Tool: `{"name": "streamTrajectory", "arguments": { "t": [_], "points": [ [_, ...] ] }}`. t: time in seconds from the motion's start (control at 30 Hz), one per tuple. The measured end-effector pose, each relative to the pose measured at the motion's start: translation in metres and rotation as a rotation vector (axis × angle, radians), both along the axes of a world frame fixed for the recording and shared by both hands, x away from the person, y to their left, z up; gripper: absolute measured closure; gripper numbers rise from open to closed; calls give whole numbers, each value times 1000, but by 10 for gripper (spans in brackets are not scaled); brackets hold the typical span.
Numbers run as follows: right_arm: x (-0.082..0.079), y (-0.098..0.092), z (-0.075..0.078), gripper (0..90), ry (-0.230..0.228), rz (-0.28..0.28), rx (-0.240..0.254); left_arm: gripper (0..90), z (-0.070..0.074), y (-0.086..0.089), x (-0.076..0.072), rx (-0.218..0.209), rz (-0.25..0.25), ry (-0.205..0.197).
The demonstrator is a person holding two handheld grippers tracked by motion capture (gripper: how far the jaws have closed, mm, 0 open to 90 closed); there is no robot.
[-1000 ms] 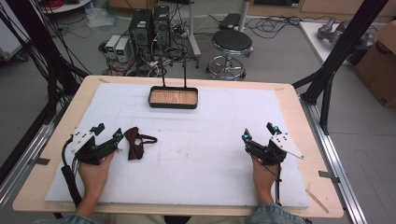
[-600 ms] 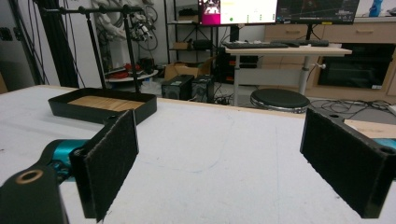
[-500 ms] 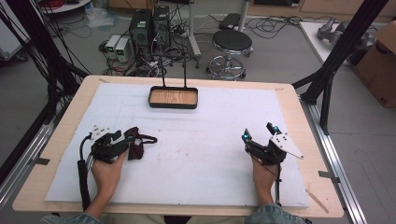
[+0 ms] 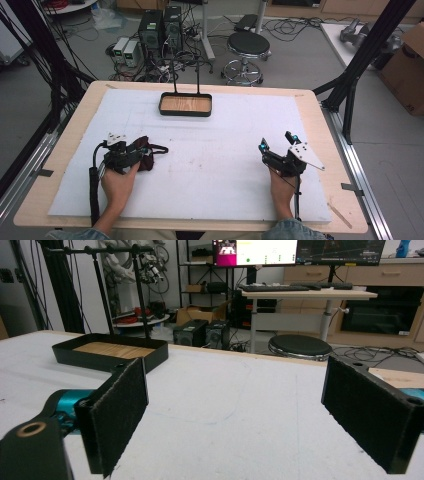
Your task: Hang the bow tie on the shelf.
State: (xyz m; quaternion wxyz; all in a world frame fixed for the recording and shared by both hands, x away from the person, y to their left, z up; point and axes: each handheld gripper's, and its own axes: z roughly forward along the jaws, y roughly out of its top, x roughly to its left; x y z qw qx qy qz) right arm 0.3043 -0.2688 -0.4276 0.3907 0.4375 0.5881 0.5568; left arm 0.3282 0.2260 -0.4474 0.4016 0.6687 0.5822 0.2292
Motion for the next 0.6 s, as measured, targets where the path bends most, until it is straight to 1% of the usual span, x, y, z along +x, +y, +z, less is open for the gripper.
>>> {"name": "streamTrajectory", "arguments": {
  "t": [0.07,0.1,0.17,0.2,0.23,0.27,0.37,0.43,0.47,0.5,0.53,0.57,0.6],
  "points": [
    [0,0,0,106,0,-1,-4,569,0,-2,1,23,-4,16],
    [0,0,0,106,0,-1,-4,569,-1,-3,2,22,-5,17],
    [0,0,0,105,0,1,-3,619,-1,-3,2,22,-10,23],
    [1,0,0,106,0,1,-4,682,-1,-3,2,23,-12,23],
    [0,0,0,106,3,0,-3,708,-1,-3,1,31,-17,23],
    [0,0,0,106,3,0,-3,708,-1,-4,0,41,-16,16],
    [0,0,0,105,3,0,-5,754,0,-4,-1,45,-21,1],
    [1,-1,0,106,3,-1,0,759,2,-4,-2,28,-36,-31],
    [1,-1,0,106,2,-1,0,761,4,-5,-4,33,-41,-51],
    [1,-1,0,106,2,-1,0,761,6,-5,-5,37,-58,-77],
    [1,-1,0,105,3,-2,0,762,9,-6,-5,40,-89,-108],
    [1,-1,0,105,4,-1,2,761,11,-7,-6,57,-125,-138],
    [1,-1,0,105,4,-1,2,761,13,-9,-6,78,-150,-163]
  ]
}}
